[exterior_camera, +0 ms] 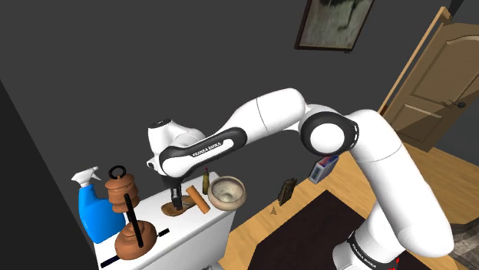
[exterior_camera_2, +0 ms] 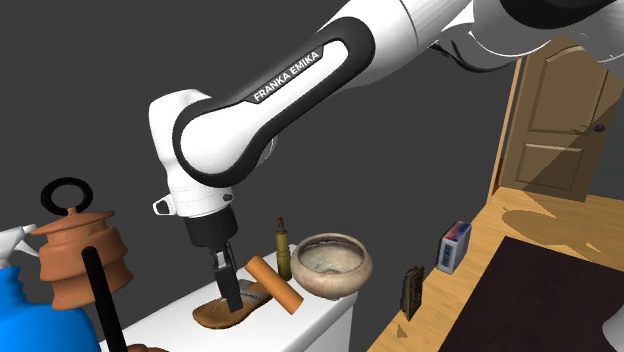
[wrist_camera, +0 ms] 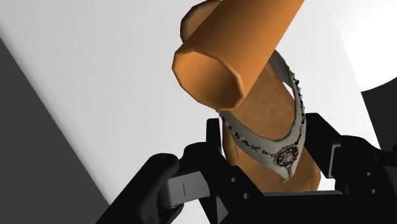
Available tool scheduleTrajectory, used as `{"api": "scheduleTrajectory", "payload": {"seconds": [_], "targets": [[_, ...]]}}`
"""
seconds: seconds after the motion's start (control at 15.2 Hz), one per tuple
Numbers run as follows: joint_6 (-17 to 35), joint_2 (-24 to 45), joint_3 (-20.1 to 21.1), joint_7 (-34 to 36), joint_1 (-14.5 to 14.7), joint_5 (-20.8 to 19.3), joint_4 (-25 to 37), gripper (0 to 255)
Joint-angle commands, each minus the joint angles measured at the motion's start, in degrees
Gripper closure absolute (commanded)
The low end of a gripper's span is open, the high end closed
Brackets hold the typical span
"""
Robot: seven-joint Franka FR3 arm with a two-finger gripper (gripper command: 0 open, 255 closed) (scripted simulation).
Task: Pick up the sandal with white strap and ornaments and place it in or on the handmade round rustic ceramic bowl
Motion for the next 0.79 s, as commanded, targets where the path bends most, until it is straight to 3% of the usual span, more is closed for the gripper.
{"api": "scheduleTrajectory", "payload": {"seconds": [0.0,0.73], "targets": [[-0.9,-1.0,0.2,0.0,-0.1,0.2,0.0,255],[-6.2,-5.7,1.0,-0.2,-0.5,1.2,0.6,255]]}}
